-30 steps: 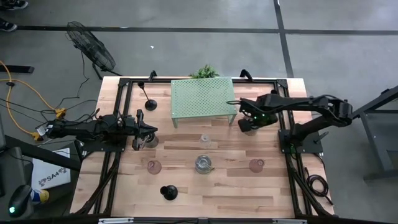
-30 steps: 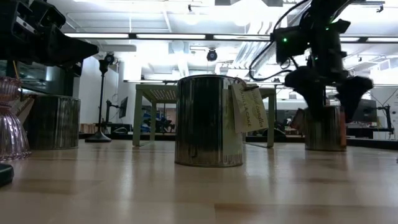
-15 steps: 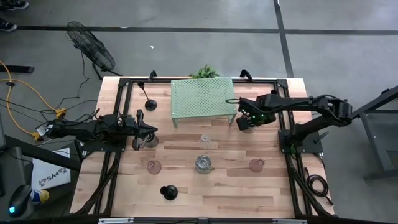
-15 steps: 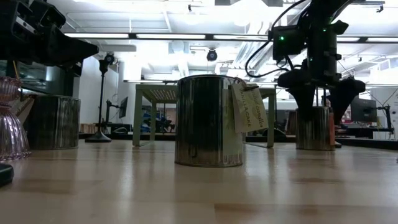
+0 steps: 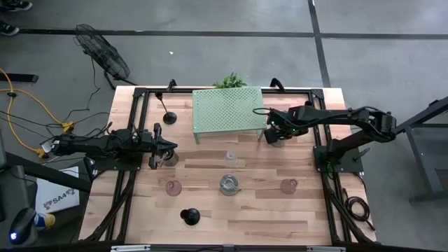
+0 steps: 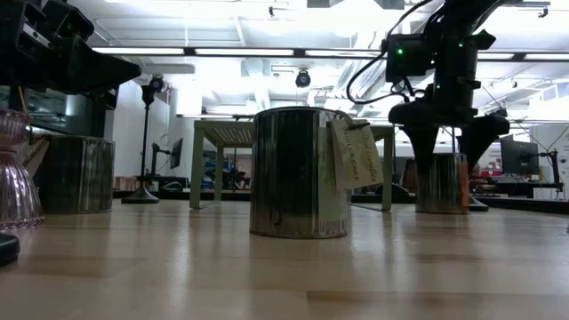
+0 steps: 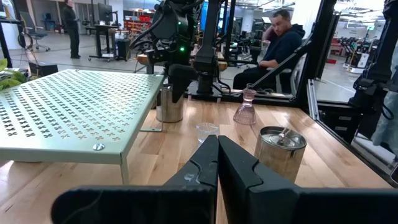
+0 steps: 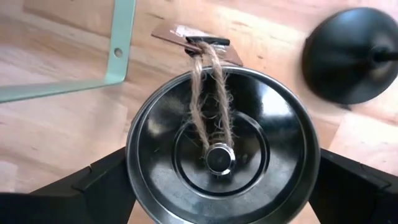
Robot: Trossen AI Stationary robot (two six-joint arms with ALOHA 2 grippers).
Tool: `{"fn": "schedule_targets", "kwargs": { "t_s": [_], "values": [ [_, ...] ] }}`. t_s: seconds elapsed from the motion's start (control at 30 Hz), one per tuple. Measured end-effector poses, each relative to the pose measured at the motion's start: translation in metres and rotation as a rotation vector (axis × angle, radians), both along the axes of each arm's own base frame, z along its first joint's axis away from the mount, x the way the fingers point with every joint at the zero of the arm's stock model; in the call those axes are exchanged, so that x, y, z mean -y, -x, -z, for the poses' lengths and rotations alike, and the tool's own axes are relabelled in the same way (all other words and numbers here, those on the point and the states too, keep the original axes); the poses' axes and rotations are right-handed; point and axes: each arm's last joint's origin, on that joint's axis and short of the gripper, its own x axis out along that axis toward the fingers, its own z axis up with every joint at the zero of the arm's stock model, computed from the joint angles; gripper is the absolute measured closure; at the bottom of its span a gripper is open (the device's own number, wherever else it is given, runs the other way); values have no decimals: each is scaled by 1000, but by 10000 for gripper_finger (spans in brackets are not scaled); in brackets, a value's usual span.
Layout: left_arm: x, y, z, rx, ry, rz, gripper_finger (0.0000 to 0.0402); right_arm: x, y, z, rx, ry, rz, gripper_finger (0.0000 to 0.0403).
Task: Pick & Place candle stick holders
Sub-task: Put the top right silver scented candle on the shelf
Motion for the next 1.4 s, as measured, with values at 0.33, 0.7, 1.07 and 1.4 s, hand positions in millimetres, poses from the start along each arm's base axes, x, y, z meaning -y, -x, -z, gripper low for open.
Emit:
{"fn": "schedule_targets", "kwargs": {
  "t_s": [0.33, 0.7, 1.07, 1.4],
  "values": [
    [0, 0, 0, -1, 0, 0, 402, 3, -2, -1, -1, 74, -7, 31],
    [0, 0, 0, 0, 0, 0, 402, 2, -2, -1, 6, 59, -24, 55],
    [0, 0, 0, 0, 0, 0, 402, -7, -2, -15, 3, -9, -76, 56],
    [0, 0, 0, 0, 0, 0, 402, -26, -11, -66, -23, -10, -166, 57]
  ]
}}
